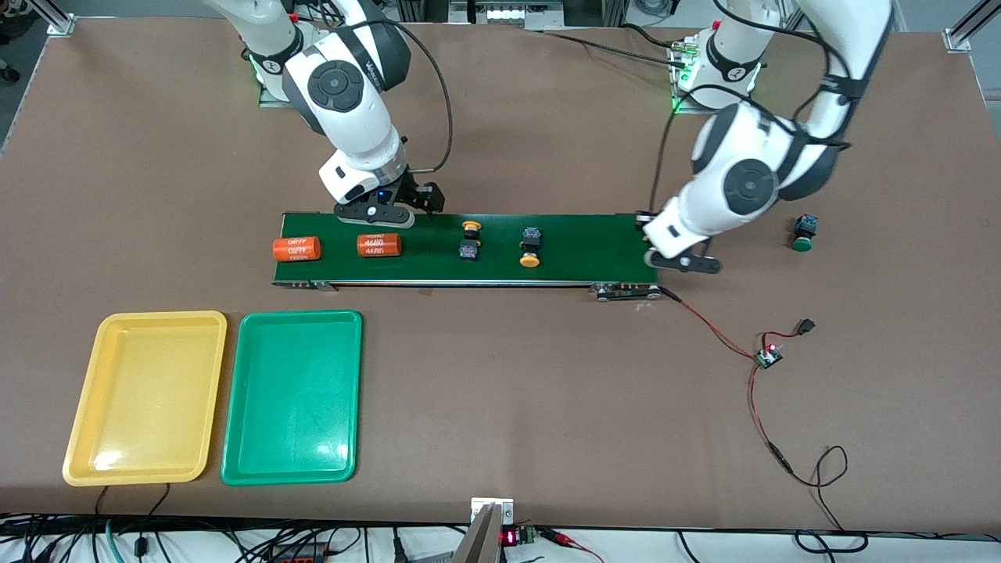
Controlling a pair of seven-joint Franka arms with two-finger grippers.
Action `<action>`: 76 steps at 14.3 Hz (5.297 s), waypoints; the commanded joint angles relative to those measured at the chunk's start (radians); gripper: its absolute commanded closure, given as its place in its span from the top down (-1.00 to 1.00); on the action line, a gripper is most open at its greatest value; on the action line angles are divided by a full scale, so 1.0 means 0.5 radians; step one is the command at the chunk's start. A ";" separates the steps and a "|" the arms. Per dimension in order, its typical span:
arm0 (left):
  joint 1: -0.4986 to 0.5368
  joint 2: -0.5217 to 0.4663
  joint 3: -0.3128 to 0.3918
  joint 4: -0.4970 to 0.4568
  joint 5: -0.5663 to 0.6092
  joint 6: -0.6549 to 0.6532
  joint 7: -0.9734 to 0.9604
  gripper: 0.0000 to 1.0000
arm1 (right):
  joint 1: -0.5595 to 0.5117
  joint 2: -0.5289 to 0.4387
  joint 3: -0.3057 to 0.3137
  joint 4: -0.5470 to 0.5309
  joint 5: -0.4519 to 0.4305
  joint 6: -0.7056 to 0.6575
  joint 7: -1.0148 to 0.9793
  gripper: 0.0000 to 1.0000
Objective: Sort buttons by color to trays
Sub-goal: 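Place the green button on the belt while the right gripper grasps a yellow button, then lift the yellow button with the right gripper while the left gripper grasps a green button, then carry the yellow button to the yellow tray while the left gripper places the green button, then lower the yellow button into the yellow tray and open the right gripper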
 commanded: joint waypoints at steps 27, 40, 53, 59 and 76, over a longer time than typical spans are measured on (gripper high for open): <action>0.328 -0.098 1.001 -0.330 0.554 -0.028 1.251 1.00 | 0.163 0.568 -0.098 0.318 -0.421 0.213 0.176 0.88; 0.340 0.003 1.185 -0.773 0.554 0.765 1.670 0.29 | 0.133 0.397 -0.288 0.354 -0.400 -0.001 -0.160 -1.00; 0.303 -0.154 0.815 -0.172 0.263 -0.299 1.533 -0.58 | -0.524 0.482 -0.951 0.569 0.067 -0.147 -1.888 -0.98; 0.227 -0.108 0.266 -0.006 -0.111 -0.340 0.803 -0.58 | -0.533 0.820 -1.099 0.664 0.067 0.311 -2.106 -0.98; 0.073 -0.140 0.016 0.000 -0.106 -0.048 0.305 1.00 | -0.472 0.628 -1.114 0.570 0.280 0.059 -2.199 0.90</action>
